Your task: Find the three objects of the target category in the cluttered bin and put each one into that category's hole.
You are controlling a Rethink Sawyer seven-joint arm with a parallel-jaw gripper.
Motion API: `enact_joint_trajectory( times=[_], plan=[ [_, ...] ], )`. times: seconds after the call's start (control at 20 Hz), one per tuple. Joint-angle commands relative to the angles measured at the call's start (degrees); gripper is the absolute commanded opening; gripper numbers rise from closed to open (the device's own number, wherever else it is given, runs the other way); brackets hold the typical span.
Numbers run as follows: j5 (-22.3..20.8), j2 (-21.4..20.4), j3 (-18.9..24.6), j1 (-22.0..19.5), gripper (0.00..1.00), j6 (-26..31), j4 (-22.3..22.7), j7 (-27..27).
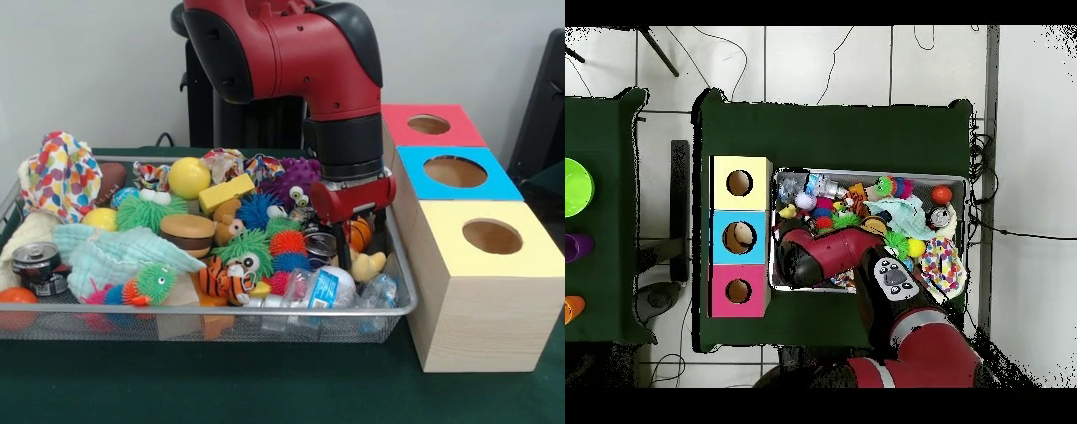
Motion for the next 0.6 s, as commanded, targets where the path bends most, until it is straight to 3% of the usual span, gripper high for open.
enact_joint_trajectory(
  times=[0.05, 0.6],
  plan=[
    [-3.97, 8.18, -0.02, -0.63, 1.00, -5.38, -12.29, 3.36],
    [-5.23, 8.80, 1.57, -1.90, 1.00, -4.93, -12.78, 2.96]
  ],
)
